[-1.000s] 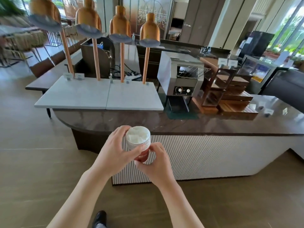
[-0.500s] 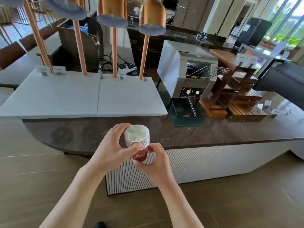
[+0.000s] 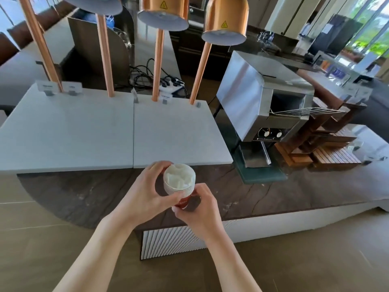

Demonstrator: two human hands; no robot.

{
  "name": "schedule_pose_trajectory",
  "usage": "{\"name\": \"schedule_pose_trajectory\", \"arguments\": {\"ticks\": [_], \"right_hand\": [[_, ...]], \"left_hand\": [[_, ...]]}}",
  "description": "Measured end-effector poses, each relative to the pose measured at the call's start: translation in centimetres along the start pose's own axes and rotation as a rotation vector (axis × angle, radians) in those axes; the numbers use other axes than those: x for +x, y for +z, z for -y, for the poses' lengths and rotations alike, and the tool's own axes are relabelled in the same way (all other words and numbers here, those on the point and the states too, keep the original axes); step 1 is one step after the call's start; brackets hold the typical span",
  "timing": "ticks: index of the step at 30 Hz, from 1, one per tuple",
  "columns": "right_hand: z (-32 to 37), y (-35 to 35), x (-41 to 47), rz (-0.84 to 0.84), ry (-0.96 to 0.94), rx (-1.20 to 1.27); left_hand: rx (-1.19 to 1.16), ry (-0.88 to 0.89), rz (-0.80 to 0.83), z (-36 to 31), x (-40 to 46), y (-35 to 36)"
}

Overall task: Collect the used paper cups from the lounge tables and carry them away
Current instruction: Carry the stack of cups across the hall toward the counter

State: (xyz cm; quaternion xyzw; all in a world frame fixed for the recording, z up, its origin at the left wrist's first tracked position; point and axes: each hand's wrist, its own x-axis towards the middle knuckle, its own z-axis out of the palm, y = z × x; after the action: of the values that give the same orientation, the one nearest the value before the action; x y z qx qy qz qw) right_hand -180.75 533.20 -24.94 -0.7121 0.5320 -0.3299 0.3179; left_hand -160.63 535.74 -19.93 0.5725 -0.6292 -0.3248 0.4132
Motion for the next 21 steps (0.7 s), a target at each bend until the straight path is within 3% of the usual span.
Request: {"name": "schedule_pose_trajectory", "arguments": {"ticks": [8, 21], "right_hand": [[-1.7, 2.7, 6.3, 0.096, -0.008, 0.021], [-8.0, 6.1, 15.7, 0.261, 0.034, 0.01]], "left_hand": [[0.025, -0.029, -0.036, 3.8, 4.4, -0.9], [0.135, -0.226, -0.06, 9.8, 11.0, 1.3]]}}
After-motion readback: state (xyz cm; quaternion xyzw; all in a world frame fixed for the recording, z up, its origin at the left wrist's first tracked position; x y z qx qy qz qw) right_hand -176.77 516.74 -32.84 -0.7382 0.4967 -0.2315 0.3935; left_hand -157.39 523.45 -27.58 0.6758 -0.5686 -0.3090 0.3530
